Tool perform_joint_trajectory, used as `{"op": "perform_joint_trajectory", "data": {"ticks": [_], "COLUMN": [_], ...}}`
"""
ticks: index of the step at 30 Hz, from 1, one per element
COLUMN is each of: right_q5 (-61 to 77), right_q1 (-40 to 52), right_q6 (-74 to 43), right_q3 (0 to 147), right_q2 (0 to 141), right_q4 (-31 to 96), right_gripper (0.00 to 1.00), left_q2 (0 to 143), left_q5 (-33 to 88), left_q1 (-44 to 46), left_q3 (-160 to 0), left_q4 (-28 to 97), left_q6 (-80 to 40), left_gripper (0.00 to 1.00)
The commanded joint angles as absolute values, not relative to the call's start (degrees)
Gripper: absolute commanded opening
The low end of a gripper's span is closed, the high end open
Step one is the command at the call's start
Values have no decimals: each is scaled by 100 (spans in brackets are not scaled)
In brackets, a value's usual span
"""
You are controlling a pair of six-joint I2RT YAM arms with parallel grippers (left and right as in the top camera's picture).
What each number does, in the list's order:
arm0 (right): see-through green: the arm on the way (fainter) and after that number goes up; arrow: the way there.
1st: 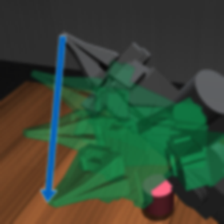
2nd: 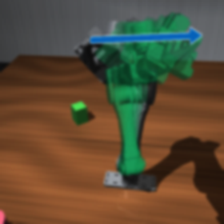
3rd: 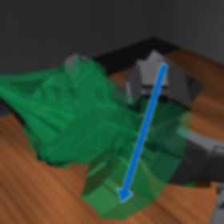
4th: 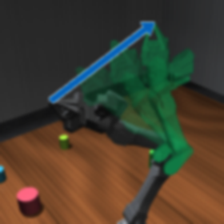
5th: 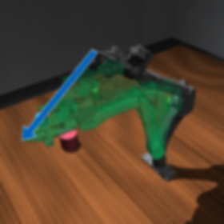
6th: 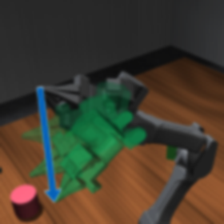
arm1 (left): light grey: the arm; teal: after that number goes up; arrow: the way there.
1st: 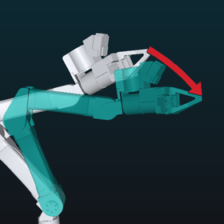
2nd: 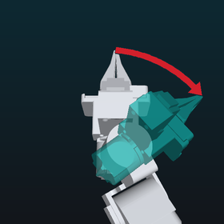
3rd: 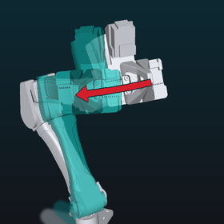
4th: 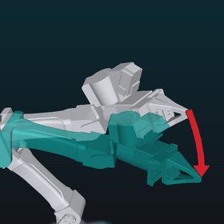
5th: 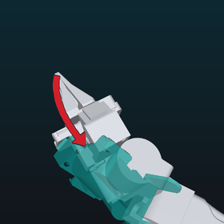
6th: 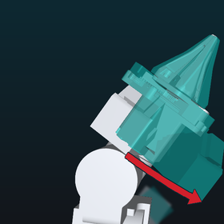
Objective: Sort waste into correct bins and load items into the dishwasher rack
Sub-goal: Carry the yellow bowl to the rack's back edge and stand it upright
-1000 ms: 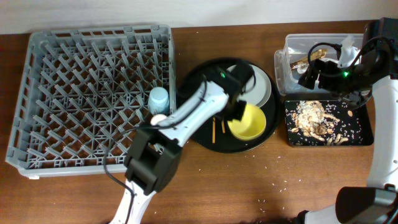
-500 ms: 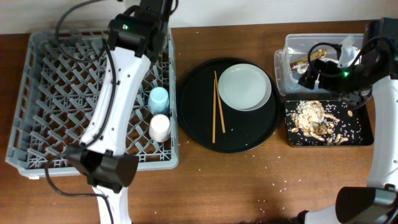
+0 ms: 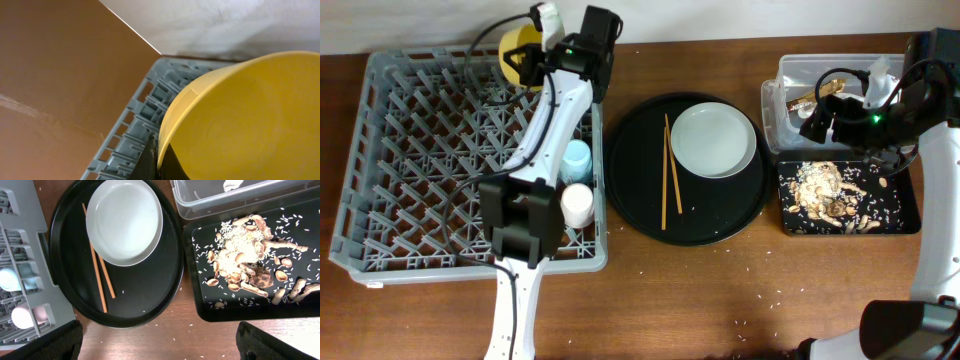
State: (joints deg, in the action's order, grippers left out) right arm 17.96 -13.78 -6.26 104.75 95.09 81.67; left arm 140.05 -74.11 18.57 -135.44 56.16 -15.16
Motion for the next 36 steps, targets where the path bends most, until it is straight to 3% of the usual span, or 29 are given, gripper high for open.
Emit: {"op": "perform_joint_trajectory", "data": {"ticks": [1,15,20,36], "right_q5": [1728,1728,1730,1730], "right_q1": [-1352,-1352,-1352,-1352], "right_q6": [-642,-642,-642,-642], "right_q3": [10527,10527,10527,10527], "right_q2": [9432,9432,9432,9432], "right_q4": [8167,8167,8167,8167], "right_gripper": [98,98,99,98], "left_q2": [14363,14481,14481,15120], "left_q5": [-7634,-7098,-8910,-8982], "left_q1": [1914,2084,2161,2434], "left_q3": [-13520,-13513,-13513,-13513], "left_q4": [5553,5321,5251,5212], "left_q6": [-1494,-1487,-1487,-1404], "left_gripper": [0,0,0,0]}}
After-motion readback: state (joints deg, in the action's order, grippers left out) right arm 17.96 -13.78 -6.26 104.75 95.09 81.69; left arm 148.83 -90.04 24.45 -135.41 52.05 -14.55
